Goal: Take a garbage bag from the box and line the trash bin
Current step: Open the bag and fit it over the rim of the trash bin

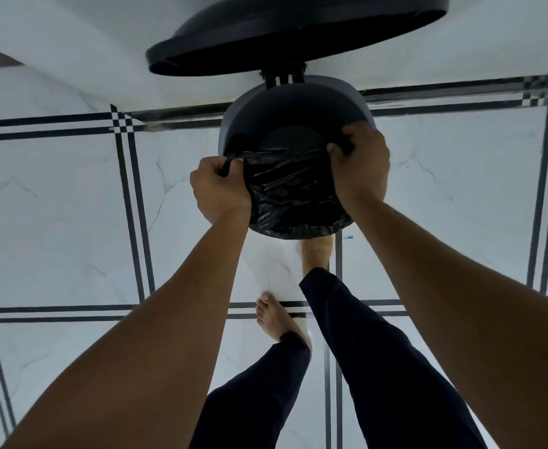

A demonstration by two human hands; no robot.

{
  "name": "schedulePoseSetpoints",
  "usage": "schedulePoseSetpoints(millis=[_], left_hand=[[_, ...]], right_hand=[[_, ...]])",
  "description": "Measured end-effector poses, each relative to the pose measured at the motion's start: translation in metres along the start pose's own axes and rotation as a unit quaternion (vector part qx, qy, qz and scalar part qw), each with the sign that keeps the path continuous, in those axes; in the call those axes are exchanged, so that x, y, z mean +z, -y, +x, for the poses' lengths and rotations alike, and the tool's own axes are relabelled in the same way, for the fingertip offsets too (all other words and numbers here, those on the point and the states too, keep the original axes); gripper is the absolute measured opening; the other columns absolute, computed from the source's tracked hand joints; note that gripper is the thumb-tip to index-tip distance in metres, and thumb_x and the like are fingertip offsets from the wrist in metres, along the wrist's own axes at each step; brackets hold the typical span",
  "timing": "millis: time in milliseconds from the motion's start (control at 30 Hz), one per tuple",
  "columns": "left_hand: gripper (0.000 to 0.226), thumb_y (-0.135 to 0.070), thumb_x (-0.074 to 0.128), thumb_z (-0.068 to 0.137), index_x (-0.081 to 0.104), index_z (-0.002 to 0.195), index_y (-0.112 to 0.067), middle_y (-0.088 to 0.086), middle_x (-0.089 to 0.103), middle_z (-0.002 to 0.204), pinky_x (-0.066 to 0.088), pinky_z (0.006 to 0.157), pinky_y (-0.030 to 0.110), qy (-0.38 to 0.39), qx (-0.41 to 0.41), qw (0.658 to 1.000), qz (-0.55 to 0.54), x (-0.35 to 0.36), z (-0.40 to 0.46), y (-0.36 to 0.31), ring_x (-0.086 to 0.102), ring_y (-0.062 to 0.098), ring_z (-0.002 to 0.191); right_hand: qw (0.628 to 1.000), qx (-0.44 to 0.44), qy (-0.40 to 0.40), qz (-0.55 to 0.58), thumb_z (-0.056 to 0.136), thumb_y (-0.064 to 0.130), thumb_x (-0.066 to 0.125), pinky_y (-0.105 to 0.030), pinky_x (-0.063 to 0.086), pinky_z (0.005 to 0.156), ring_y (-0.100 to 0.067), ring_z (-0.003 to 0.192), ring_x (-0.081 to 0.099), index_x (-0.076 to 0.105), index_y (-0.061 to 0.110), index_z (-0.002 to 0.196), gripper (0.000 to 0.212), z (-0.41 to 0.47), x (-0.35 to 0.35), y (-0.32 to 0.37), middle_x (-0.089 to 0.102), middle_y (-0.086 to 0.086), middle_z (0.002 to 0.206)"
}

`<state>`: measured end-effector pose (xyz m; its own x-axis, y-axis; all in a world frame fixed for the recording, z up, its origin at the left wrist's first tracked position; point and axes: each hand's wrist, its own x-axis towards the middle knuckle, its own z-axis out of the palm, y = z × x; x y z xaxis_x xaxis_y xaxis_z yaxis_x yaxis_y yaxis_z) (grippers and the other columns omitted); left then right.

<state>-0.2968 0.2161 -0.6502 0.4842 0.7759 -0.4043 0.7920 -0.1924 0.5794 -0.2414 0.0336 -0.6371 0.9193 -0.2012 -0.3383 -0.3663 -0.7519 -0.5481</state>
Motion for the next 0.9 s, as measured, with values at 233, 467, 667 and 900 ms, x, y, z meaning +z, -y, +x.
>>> schedulePoseSetpoints(millis=[233, 467, 667, 900], left_hand=[[0.028, -0.046, 0.072, 0.088, 0.069, 0.105, -0.023, -0.003, 0.058, 0.117, 0.048, 0.080, 0.027, 0.024, 0.039, 0.998, 0.048, 0.004, -0.007, 0.006, 0.061, 0.012, 0.096], [0.022, -0.027, 0.067, 0.097, 0.073, 0.114, -0.015, 0.004, 0.056, 0.124, 0.038, 0.087, 0.012, 0.047, 0.113, 0.990, 0.069, -0.005, -0.007, 0.024, 0.055, 0.010, 0.103], [0.017, -0.025, 0.064, 0.098, 0.078, 0.105, -0.018, 0.002, 0.067, 0.114, 0.038, 0.084, 0.013, 0.042, 0.105, 0.990, 0.090, -0.011, 0.008, 0.025, 0.063, 0.014, 0.096], [0.016, -0.029, 0.065, 0.098, 0.075, 0.104, -0.017, 0.000, 0.069, 0.107, 0.037, 0.084, 0.019, 0.018, 0.099, 0.992, 0.072, -0.014, 0.013, 0.019, 0.054, 0.007, 0.092]], right_hand=[[0.958, -0.221, 0.126, -0.132, 0.091, 0.040, 0.067, -0.042, 0.047, 0.103, -0.033, 0.126, 0.047, 0.059, 0.023, 0.136, 0.048, -0.004, 0.033, 0.025, 0.049, -0.008, 0.143], [0.954, -0.247, 0.081, -0.151, 0.098, 0.028, 0.061, -0.033, 0.047, 0.072, -0.030, 0.109, 0.053, 0.069, 0.012, 0.099, 0.018, 0.007, 0.031, 0.028, 0.063, -0.008, 0.107], [0.973, -0.203, 0.015, -0.111, 0.102, 0.024, 0.054, -0.033, 0.039, 0.064, -0.031, 0.109, 0.054, 0.061, 0.008, 0.100, 0.018, 0.016, 0.026, 0.029, 0.066, -0.009, 0.103], [0.993, -0.103, -0.050, -0.037, 0.102, 0.017, 0.044, -0.035, 0.039, 0.065, -0.024, 0.090, 0.054, 0.056, 0.003, 0.106, 0.018, 0.033, 0.008, 0.029, 0.061, -0.010, 0.103]])
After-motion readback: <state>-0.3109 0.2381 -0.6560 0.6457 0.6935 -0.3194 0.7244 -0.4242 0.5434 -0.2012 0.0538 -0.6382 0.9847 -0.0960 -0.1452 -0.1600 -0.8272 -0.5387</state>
